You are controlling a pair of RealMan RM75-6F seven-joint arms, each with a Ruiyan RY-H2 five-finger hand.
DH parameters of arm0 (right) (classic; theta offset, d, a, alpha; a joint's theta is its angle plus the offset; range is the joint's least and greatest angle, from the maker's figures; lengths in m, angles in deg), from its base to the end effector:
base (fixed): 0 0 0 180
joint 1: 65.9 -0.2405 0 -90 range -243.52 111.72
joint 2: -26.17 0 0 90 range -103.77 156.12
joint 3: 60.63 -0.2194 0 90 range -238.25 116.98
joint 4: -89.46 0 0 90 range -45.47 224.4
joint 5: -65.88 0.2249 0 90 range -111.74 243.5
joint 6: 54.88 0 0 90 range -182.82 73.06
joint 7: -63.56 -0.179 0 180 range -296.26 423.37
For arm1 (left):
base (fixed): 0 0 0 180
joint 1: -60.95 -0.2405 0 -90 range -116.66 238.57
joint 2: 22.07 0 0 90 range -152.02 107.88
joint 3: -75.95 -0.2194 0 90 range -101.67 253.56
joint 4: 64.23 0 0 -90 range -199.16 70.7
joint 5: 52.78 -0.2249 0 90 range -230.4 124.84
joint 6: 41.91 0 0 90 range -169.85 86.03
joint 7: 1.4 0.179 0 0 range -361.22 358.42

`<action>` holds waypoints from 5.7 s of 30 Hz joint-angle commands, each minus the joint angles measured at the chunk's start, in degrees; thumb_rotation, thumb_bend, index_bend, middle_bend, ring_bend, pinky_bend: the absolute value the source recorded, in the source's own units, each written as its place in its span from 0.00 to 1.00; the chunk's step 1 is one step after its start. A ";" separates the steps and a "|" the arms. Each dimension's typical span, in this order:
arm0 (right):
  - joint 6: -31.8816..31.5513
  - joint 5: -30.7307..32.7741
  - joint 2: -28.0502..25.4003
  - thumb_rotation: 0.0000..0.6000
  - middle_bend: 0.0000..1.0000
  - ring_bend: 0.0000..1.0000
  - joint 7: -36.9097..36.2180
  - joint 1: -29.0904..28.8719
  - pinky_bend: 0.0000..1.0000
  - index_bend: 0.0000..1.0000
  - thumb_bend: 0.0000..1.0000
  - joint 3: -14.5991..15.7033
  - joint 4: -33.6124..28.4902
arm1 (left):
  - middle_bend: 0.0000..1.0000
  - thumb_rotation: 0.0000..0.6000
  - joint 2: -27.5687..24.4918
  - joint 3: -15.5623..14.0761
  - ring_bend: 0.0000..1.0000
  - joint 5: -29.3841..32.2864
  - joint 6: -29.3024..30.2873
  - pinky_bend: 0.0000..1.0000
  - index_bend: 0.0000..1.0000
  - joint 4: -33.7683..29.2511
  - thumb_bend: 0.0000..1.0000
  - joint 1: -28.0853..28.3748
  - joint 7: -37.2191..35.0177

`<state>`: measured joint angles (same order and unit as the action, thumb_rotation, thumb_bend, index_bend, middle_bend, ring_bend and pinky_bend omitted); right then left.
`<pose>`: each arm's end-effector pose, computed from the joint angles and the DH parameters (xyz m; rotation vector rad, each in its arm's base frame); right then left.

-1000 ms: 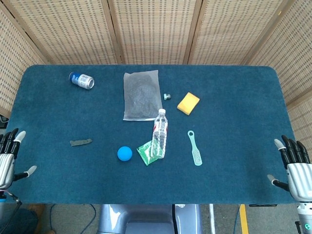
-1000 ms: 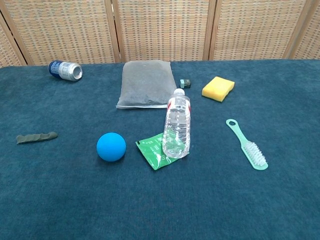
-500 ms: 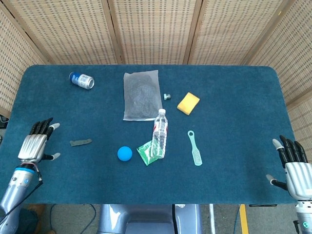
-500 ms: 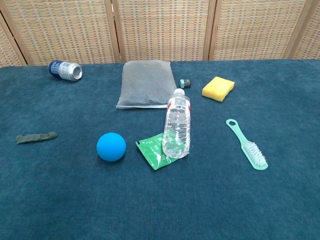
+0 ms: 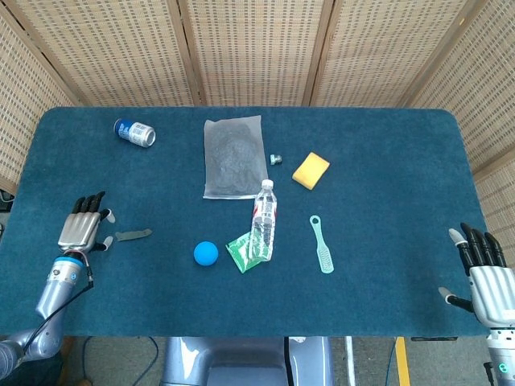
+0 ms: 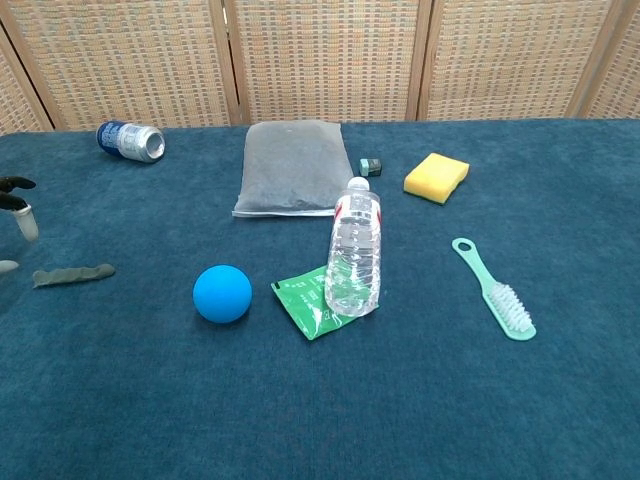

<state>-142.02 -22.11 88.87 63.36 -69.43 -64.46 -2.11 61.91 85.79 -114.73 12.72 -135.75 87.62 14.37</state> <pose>-0.2839 -0.2118 0.1443 1.3821 -0.8365 0.9165 -0.2909 0.3436 0.0192 -1.5442 -1.0225 -0.5865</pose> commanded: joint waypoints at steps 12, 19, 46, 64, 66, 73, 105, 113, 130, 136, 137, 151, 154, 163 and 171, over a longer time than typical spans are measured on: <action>0.35 0.76 0.10 1.00 0.00 0.00 -0.25 -0.06 0.00 0.00 0.00 -0.22 0.22 | 0.00 1.00 4.66 -1.24 0.00 0.41 -2.46 0.00 0.44 6.45 0.35 1.22 -2.62; 0.61 0.88 0.18 1.00 0.00 0.00 -0.29 -0.14 0.00 0.00 0.00 -0.17 0.33 | 0.00 1.00 5.81 -1.29 0.00 -0.23 -2.49 0.00 0.46 7.97 0.36 1.79 -3.46; 0.28 0.50 -0.23 1.00 0.00 0.00 -1.44 0.03 0.00 0.00 0.00 -0.02 0.21 | 0.00 1.00 7.81 -1.57 0.00 0.72 -3.25 0.00 0.57 9.62 0.44 2.72 -2.03; 0.70 0.28 -0.22 1.00 0.00 0.00 -1.19 -0.17 0.00 0.00 0.00 0.17 0.09 | 0.00 1.00 4.50 -0.61 0.00 -1.57 -2.01 0.00 0.70 5.03 0.66 2.22 -7.98; 0.81 0.13 -0.08 1.00 0.00 0.00 -0.76 -0.24 0.00 0.00 0.00 0.28 0.00 | 0.00 1.00 2.91 -0.41 0.00 -2.72 -2.33 0.00 0.70 3.35 0.68 2.08 -11.04; 2.16 -0.20 0.58 1.00 0.00 0.00 0.40 -1.02 0.00 0.00 0.00 0.57 -0.12 | 0.00 1.00 -1.52 0.71 0.00 -5.87 -4.98 0.00 0.72 -1.24 0.74 2.82 -21.15; 34.07 9.52 -7.80 1.00 0.00 0.00 -29.33 -28.87 0.00 0.33 0.11 -10.57 -11.64 | 0.00 1.00 14.02 10.59 0.00 -10.08 -6.26 0.00 0.78 -3.48 0.75 20.36 -42.45; 37.17 14.99 -4.34 1.00 0.00 0.00 -23.71 -33.29 0.00 0.40 0.21 -12.24 -12.32 | 0.00 1.00 18.36 11.99 0.00 -7.24 -6.91 0.00 0.78 -0.51 0.74 23.45 -40.73; 39.16 28.35 2.22 1.00 0.00 0.00 -10.32 -40.77 0.00 0.48 0.33 -14.57 -14.82 | 0.00 1.00 21.68 14.24 0.00 -0.39 -8.59 0.00 0.78 -1.76 0.74 27.29 -35.42; 38.41 30.71 3.75 1.00 0.00 0.00 -8.10 -41.94 0.00 0.48 0.37 -14.78 -16.23 | 0.00 1.00 22.00 14.60 0.00 0.60 -7.86 0.00 0.78 -2.36 0.74 27.44 -34.40; 38.31 31.33 4.24 1.00 0.00 0.00 -7.52 -42.34 0.00 0.49 0.37 -14.83 -16.46 | 0.00 1.00 22.00 14.72 0.00 0.76 -7.64 0.00 0.78 -2.50 0.74 27.38 -34.38; 35.11 34.49 6.35 1.00 0.00 0.00 -1.65 -43.23 0.00 0.52 0.49 -13.72 -17.17 | 0.00 1.00 20.91 14.17 0.00 0.69 -7.04 0.00 0.78 -4.16 0.74 25.98 -35.52; 35.00 34.48 6.07 1.00 0.00 0.00 -1.68 -43.06 0.00 0.52 0.49 -13.80 -17.46 | 0.00 1.00 20.93 13.99 0.00 0.49 -7.06 0.00 0.78 -4.16 0.74 25.93 -35.64; 35.60 34.95 5.94 1.00 0.00 0.00 -2.49 -43.09 0.00 0.52 0.49 -14.17 -18.09 | 0.00 1.00 21.27 14.06 0.00 0.78 -6.98 0.00 0.79 -4.53 0.75 26.15 -35.24; 35.43 35.10 6.91 1.00 0.00 0.00 -2.90 -43.02 0.00 0.55 0.52 -14.10 -17.73 | 0.00 1.00 21.49 14.22 0.00 1.44 -6.73 0.00 0.78 -5.25 0.75 26.33 -34.27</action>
<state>-106.57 13.03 95.71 60.58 -112.51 -78.58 -19.80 83.40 100.03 -113.26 5.94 -140.97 113.94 -19.97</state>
